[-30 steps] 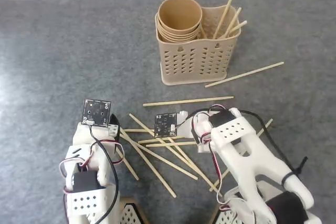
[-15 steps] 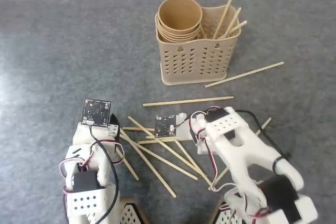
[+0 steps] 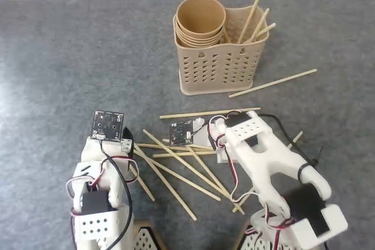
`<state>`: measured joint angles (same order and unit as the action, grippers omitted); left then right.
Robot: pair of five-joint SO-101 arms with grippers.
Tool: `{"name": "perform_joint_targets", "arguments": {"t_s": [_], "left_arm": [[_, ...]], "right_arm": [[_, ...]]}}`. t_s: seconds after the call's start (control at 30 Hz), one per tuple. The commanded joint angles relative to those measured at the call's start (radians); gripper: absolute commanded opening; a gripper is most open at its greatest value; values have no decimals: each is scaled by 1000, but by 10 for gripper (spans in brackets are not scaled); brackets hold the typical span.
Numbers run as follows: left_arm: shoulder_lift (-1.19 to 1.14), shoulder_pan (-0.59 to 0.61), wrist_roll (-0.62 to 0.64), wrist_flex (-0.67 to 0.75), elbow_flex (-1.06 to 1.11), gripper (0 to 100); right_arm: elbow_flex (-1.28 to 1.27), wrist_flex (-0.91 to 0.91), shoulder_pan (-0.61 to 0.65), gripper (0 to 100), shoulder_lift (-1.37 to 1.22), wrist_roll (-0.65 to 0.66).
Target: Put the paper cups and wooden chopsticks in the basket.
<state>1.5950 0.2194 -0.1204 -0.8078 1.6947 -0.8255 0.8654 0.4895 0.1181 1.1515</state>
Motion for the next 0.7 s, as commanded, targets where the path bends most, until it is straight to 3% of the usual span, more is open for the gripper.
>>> {"name": "perform_joint_targets", "arguments": {"t_s": [0.0,0.2,0.5,0.67], "left_arm": [[-2,-8,-9,20,-5,105],[-2,-9,-9,20,-5,105],[-2,-9,-9,20,-5,105],[-2,-9,-9,20,-5,105]], "right_arm": [[64,-15,-30,9,-7,20],[143,22,-127,7,127,-2],[247,257,-136,7,375,-11],[253,260,-150,7,449,-15]]}}
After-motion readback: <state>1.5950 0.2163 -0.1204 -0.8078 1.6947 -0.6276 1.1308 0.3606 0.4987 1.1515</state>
